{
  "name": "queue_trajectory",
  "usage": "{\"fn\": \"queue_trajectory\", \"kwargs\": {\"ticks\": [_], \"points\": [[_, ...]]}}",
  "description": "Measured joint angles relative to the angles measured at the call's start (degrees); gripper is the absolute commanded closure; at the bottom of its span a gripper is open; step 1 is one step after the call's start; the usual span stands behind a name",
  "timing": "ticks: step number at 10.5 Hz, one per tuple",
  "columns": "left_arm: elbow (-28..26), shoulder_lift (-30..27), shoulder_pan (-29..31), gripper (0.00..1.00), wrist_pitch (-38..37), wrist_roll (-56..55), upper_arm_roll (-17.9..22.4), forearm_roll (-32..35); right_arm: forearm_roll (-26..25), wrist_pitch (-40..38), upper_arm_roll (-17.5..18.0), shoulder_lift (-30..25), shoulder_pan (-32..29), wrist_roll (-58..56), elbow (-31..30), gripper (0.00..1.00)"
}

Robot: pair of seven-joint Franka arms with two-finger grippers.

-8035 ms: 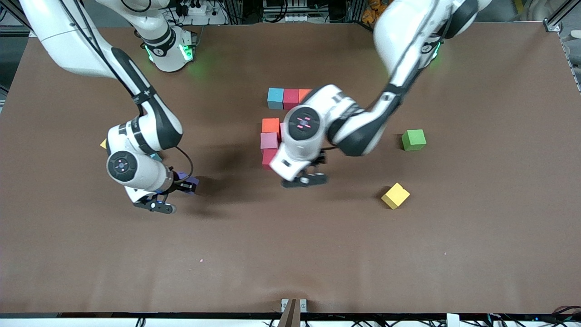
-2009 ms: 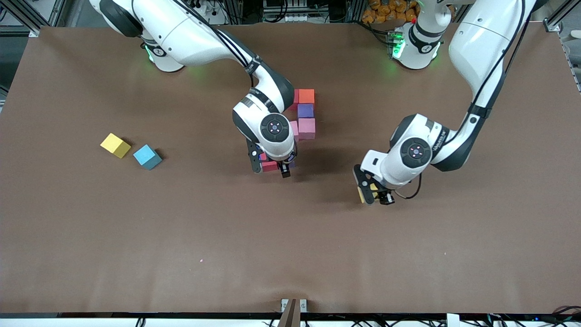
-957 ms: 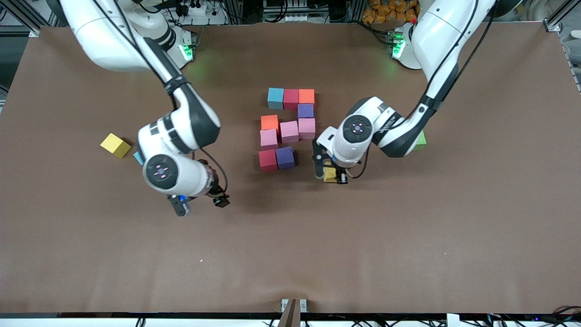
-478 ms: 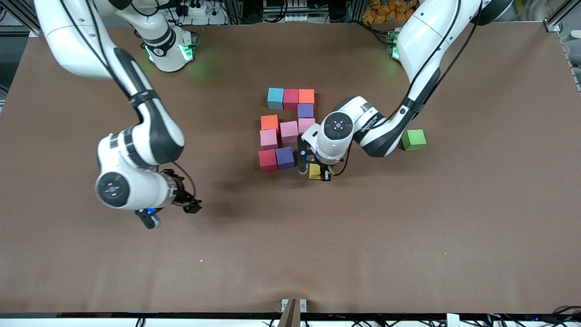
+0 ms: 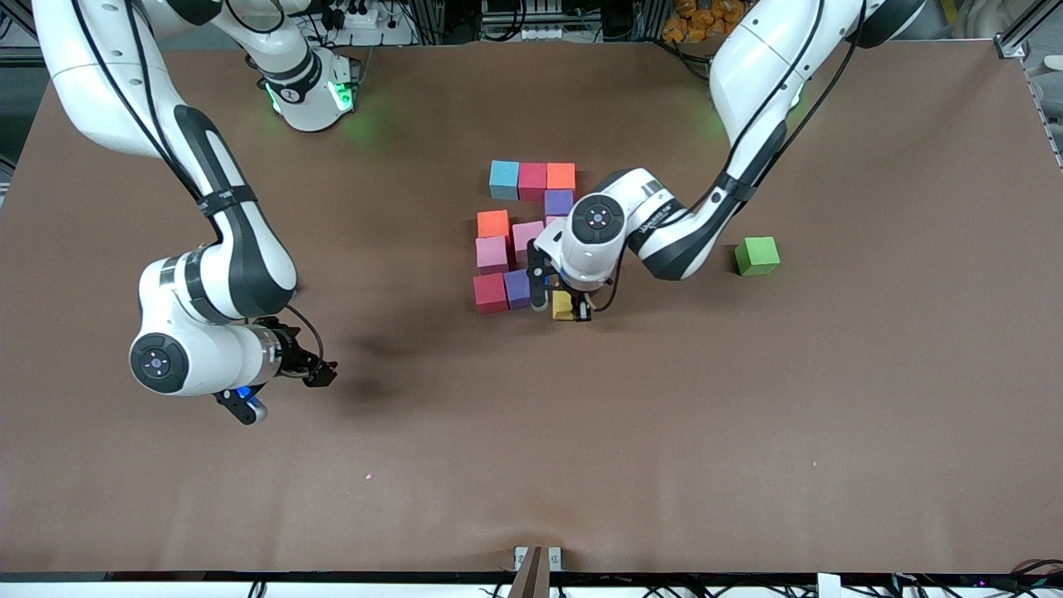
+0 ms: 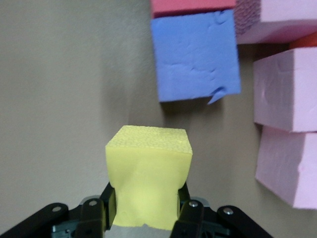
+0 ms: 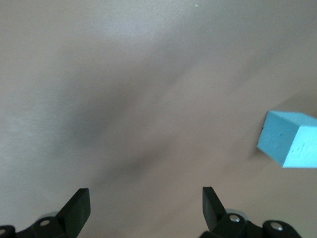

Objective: Form number 2 with 11 blocks
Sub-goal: 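Lower the yellow cube below the blue cube with the left gripper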

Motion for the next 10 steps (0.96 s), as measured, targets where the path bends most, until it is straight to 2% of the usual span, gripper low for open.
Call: {"fn": "queue_trajectory", "kwargs": {"ticks": [3, 6, 10], "points": [[0.13, 0.58, -0.97, 0.63, 0.00, -1.09, 0.03, 0.00, -2.07, 0.84, -0.07, -0.84, -0.88, -4.68, -2.47, 0.00], [0.23, 0.96, -1.55, 0.63, 0.00, -1.13, 0.04, 0.00, -2.15, 6.72, -0.06, -5.87, -2.57, -11.19, -10.89, 0.00], [0.35, 1.13, -2.05, 0.60, 0.00, -2.21, 0.07, 0.00, -2.13, 9.27, -0.05, -13.06, -3.93, -20.33, -20.25, 0.00]]}}
